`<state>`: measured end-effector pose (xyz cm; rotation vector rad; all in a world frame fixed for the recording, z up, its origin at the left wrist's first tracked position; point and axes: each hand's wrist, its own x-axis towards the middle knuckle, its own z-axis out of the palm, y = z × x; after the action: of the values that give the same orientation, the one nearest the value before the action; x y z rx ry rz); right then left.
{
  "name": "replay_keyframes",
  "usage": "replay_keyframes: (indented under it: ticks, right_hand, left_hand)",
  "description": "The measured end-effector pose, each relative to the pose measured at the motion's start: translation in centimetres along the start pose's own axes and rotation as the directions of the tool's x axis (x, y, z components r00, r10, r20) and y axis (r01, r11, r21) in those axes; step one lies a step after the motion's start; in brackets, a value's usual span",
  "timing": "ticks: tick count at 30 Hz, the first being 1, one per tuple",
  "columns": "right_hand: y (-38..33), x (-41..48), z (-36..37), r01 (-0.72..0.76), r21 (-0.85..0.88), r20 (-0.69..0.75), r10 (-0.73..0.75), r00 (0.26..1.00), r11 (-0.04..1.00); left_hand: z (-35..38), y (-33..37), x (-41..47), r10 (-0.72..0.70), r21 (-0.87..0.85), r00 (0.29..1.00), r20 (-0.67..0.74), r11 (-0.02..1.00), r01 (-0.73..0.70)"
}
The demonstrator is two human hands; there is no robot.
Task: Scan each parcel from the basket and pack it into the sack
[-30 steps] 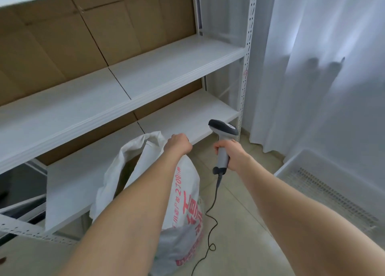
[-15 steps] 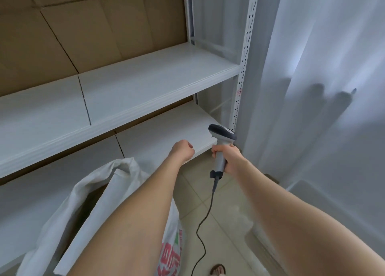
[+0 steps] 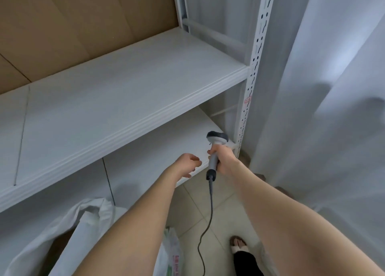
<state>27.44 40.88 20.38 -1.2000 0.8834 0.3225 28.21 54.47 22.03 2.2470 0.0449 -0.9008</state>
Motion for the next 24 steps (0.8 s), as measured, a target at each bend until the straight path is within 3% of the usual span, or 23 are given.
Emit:
replay_keyframes:
  ticks: [3, 7, 16, 24]
  right_hand:
    - [-1.3, 5.5, 0.4, -0.018, -0.077, 0.051, 0.022, 0.998, 0.997]
    - [-1.8, 12.7, 0.4, 0.019, -0.033, 0.108, -0.016, 0.994, 0.999]
    - [-0.9, 25.0, 2.6, -0.041, 0.017, 0.205, 0.036, 0.978, 0.999]
    - [1.7, 31.3, 5.0, -0.036, -0.026, 0.19, 0.04, 0.981, 0.999]
  left_hand:
    - [0.6, 0.7, 4.6, -0.031, -0.106, 0.995, 0.094, 0.994, 0.041]
    - [2.1, 1.0, 11.4, -0.03, -0.216, 0.987, 0.155, 0.974, 0.063]
    - [4.1, -1.5, 24.4, -0.09, -0.333, 0.987, -0.134, 0.942, 0.041]
    - [4.8, -5.0, 31.2, -0.149, -0.378, 0.969, -0.195, 0.924, 0.066]
